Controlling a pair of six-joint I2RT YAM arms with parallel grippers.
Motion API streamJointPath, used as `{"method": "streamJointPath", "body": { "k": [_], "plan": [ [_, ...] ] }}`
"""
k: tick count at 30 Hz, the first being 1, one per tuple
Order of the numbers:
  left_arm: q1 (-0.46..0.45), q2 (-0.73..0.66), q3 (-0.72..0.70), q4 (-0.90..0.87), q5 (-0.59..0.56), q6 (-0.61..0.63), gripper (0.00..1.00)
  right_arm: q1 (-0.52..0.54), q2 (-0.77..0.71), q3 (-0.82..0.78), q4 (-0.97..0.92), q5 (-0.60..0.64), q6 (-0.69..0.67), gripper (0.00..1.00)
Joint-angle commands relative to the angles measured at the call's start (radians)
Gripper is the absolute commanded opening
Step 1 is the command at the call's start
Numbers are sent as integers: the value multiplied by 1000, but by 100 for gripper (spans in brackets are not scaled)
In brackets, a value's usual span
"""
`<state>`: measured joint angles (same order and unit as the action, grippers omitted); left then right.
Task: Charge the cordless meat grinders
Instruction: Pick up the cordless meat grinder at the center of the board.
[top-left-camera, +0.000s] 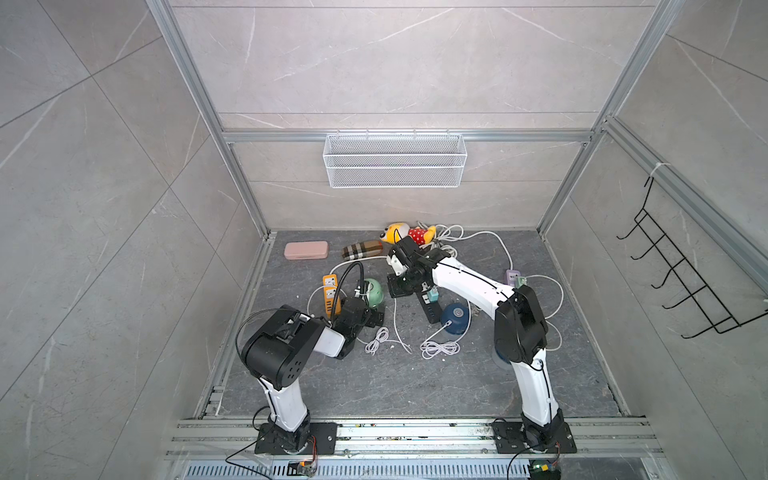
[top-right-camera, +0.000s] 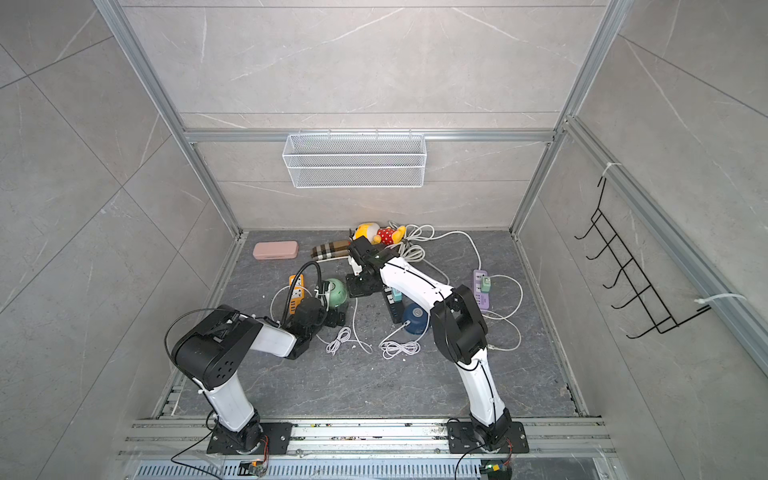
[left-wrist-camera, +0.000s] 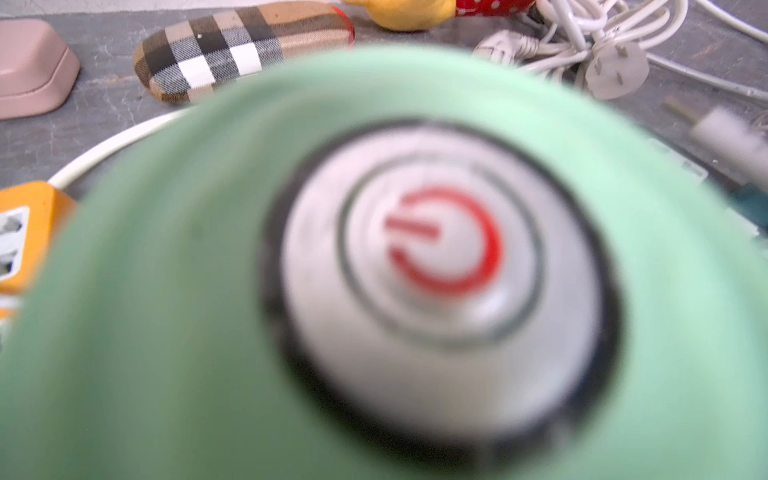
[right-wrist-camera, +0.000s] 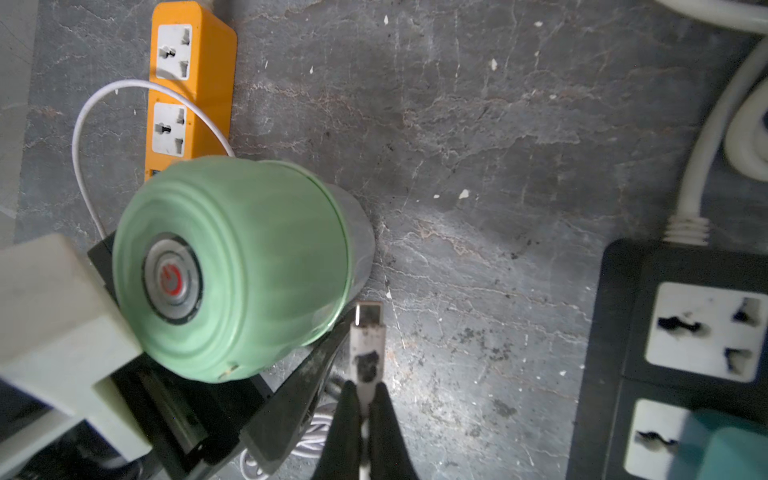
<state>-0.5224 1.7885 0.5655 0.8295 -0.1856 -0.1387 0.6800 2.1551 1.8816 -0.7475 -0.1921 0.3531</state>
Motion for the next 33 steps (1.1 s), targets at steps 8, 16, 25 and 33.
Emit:
{"method": "streamJointPath", "body": {
  "k": [8, 16, 25, 33],
  "plan": [
    [4, 15, 106, -115, -34, 18, 99, -14, 10, 1, -13, -15, -22, 0],
    [5, 23, 123, -138, 1, 29, 84, -22, -26, -34, -4, -10, -28, 0],
    [5, -78, 83, -142, 55, 85, 78, -22, -160, -116, -26, 38, -70, 0],
    [-56, -319, 76, -299, 76, 262, 73, -12, -373, -222, -117, 56, -115, 0]
  ]
}}
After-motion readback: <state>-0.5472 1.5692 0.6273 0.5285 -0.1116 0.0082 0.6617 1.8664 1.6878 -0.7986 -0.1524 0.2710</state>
